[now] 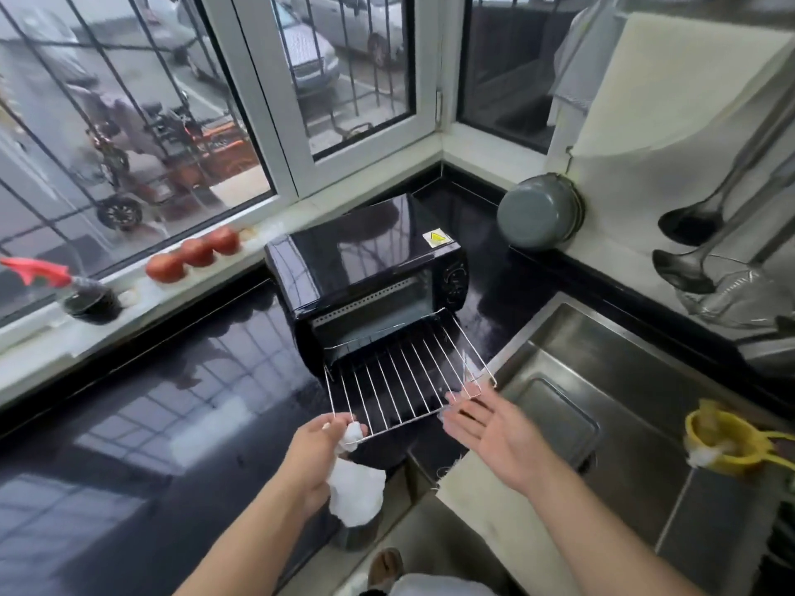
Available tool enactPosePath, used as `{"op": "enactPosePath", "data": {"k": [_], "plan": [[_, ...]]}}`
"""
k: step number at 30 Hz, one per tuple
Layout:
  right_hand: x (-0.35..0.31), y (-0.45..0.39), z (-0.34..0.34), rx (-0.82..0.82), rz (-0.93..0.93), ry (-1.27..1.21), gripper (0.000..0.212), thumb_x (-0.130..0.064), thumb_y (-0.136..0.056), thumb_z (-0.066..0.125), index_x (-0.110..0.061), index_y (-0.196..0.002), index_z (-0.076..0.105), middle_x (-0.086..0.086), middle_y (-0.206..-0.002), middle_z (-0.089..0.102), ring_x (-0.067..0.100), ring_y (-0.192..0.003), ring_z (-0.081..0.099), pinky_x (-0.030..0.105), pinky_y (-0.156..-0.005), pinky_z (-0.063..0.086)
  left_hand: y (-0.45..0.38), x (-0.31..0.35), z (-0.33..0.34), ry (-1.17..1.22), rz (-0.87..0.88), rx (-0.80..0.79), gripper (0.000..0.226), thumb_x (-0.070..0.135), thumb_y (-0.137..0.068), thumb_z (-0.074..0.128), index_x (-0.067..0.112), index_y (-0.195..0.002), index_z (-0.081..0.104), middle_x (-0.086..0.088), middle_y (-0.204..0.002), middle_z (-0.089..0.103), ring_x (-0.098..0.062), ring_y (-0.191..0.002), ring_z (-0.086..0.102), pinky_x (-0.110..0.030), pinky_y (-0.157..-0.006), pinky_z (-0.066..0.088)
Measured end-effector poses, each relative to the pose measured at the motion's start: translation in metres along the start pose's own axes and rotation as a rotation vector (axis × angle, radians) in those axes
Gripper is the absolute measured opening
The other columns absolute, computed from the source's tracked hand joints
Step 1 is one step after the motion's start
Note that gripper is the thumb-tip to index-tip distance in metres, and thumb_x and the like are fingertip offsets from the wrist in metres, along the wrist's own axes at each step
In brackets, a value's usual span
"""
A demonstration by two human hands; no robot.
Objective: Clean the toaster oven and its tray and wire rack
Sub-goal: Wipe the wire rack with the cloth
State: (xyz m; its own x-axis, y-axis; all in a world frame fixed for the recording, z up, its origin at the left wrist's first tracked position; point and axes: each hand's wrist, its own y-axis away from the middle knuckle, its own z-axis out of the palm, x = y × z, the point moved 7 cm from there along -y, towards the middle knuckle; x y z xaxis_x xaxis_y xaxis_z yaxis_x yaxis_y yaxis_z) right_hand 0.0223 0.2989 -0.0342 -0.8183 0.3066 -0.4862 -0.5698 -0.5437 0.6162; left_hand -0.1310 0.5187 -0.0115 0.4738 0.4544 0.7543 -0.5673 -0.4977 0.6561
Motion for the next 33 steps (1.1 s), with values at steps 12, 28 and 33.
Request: {"op": "enactPosePath", "data": {"k": [12, 28, 33], "plan": [[-0.001, -0.029, 0.038, 0.147, -0.237, 0.109, 0.025, -0.019, -0.108, 0.04, -0.008, -0.127, 0.054, 0.011, -0.128, 0.064, 0.036, -0.101, 0.072, 0.048, -0.077, 0.061, -0.04, 0.034, -0.025, -0.564, 0.104, -0.037, 0.028, 0.038, -0.102, 0.063, 0.025, -0.082, 0.078, 0.008, -0.069, 0.072, -0.008, -0.063, 0.061, -0.021, -0.057, 0.044], [-0.02, -0.063, 0.071, 0.111, -0.235, 0.056, 0.021, -0.018, -0.108, 0.04, -0.008, -0.12, 0.055, 0.013, -0.124, 0.064, 0.034, -0.095, 0.074, 0.043, -0.071, 0.062, -0.046, 0.171, -0.031, -1.476, 0.736, 0.241, 0.064, 0.012, -0.102, 0.041, 0.031, -0.162, 0.033, 0.015, -0.171, 0.022, -0.03, -0.139, 0.054, -0.047, -0.106, 0.048], [-0.022, -0.083, 0.082, 0.106, -0.224, 0.018, 0.031, -0.017, -0.108, 0.043, -0.004, -0.135, 0.049, 0.017, -0.122, 0.063, 0.033, -0.095, 0.074, 0.042, -0.071, 0.062, -0.052, 0.17, -0.033, -1.508, 0.688, 0.211, 0.067, 0.012, -0.103, 0.039, 0.035, -0.164, 0.026, 0.018, -0.171, 0.017, -0.026, -0.147, 0.045, -0.045, -0.111, 0.043]]}}
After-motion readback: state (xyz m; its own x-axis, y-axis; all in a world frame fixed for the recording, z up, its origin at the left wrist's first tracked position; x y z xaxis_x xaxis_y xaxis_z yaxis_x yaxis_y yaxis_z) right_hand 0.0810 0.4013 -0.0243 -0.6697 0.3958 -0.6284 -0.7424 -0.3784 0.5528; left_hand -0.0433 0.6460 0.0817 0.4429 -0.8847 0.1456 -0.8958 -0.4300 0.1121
